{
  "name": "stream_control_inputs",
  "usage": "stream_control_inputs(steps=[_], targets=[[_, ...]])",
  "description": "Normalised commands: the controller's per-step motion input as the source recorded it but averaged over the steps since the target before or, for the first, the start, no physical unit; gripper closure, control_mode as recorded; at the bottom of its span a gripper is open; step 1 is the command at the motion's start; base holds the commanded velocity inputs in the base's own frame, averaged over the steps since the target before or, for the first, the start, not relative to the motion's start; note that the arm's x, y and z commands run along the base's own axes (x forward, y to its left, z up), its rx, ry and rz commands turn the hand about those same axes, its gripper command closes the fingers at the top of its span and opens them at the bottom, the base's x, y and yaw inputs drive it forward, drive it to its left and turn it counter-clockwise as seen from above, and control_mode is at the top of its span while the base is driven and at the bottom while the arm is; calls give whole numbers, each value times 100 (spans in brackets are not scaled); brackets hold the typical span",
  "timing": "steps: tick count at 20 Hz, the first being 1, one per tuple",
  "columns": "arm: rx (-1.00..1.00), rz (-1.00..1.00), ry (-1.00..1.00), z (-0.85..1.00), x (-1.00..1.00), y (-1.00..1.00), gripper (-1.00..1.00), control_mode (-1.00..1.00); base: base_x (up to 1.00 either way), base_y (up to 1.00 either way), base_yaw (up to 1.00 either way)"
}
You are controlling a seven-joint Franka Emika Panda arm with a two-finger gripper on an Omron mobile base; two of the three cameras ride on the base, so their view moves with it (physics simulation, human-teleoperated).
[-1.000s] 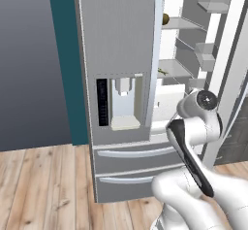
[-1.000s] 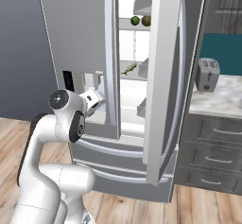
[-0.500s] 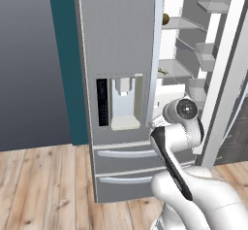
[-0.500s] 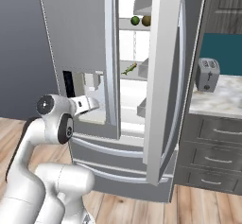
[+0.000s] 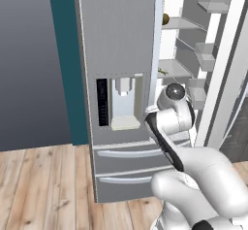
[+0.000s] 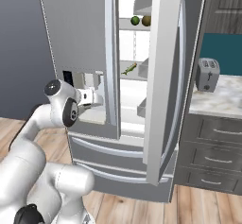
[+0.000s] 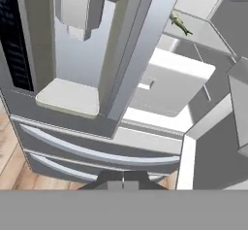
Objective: Gather the potato and avocado from the fridge and place them on a tray on the dining counter. Then gather the fishs from the fridge and place them on the other tray.
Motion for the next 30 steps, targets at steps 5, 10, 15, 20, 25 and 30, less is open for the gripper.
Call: stream_control_inputs(steps=[5, 10, 15, 20, 25, 30], targets=[[16, 0, 7, 5, 48, -1, -100, -100, 0, 0, 0], [18, -4, 0, 0, 45, -7, -100, -100, 0, 0, 0], [18, -6, 0, 0, 32, -13, -100, -100, 0, 0, 0], [9, -12, 0, 0, 28, -9, -100, -100, 0, 0, 0], [1, -12, 0, 0, 39, -4, -100, -100, 0, 0, 0], [0, -5, 0, 1, 33, -15, -100, -100, 0, 0, 0]])
